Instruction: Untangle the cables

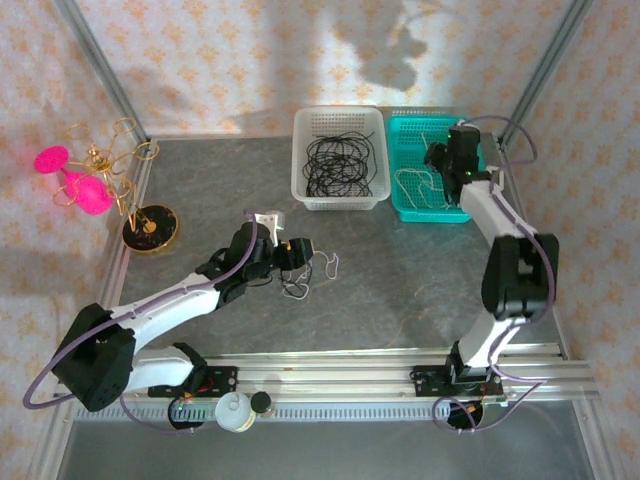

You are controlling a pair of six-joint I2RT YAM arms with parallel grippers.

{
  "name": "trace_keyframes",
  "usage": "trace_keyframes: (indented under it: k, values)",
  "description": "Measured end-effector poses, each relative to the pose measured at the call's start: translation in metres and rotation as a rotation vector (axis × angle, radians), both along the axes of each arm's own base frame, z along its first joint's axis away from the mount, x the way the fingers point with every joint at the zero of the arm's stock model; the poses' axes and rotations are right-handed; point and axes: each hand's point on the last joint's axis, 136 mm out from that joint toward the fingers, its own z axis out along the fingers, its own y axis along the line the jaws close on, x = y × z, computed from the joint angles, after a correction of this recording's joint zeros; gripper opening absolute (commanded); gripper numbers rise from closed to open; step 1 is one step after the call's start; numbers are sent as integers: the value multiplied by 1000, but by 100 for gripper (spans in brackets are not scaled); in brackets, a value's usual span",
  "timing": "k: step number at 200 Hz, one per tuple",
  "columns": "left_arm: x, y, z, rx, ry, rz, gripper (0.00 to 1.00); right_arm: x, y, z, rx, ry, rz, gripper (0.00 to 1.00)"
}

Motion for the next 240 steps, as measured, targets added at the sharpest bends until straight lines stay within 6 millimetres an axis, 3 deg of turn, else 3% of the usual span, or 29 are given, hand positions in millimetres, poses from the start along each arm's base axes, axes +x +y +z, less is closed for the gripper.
trace_keyframes:
  k: [13, 25, 38, 50, 70, 94, 111, 166, 200, 222, 240]
  values:
    - [0, 0, 0, 7, -6, -1, 71, -29, 30, 12, 19, -29, 63, 50]
    - [1, 1, 0, 16, -13, -4, 71, -60, 76, 16, 43, -47, 163, 50]
    - [1, 2, 0, 24, -21, -6, 71, -100, 131, 6, 91, -27, 305, 49]
    - [0, 3, 3, 33, -34, -10, 71, -135, 169, -13, 140, 23, 408, 48]
    - [-1, 6, 9, 49, -61, -11, 71, -177, 201, -51, 242, 140, 469, 45]
    - [-3, 11, 14, 64, -88, -6, 71, -211, 222, -91, 382, 267, 460, 45]
    - [-8, 16, 10, 71, -91, -3, 71, -219, 237, -106, 458, 329, 439, 44]
    - [-23, 28, -3, 80, -87, 6, 72, -215, 267, -142, 605, 437, 369, 42]
    - [-22, 28, 1, 74, -103, 8, 71, -211, 276, -148, 633, 451, 349, 15]
    - [-23, 25, 3, 72, -112, -15, 57, -206, 279, -144, 624, 435, 358, 1]
    - [-24, 19, 3, 76, -120, -53, 54, -201, 279, -133, 591, 410, 374, 0]
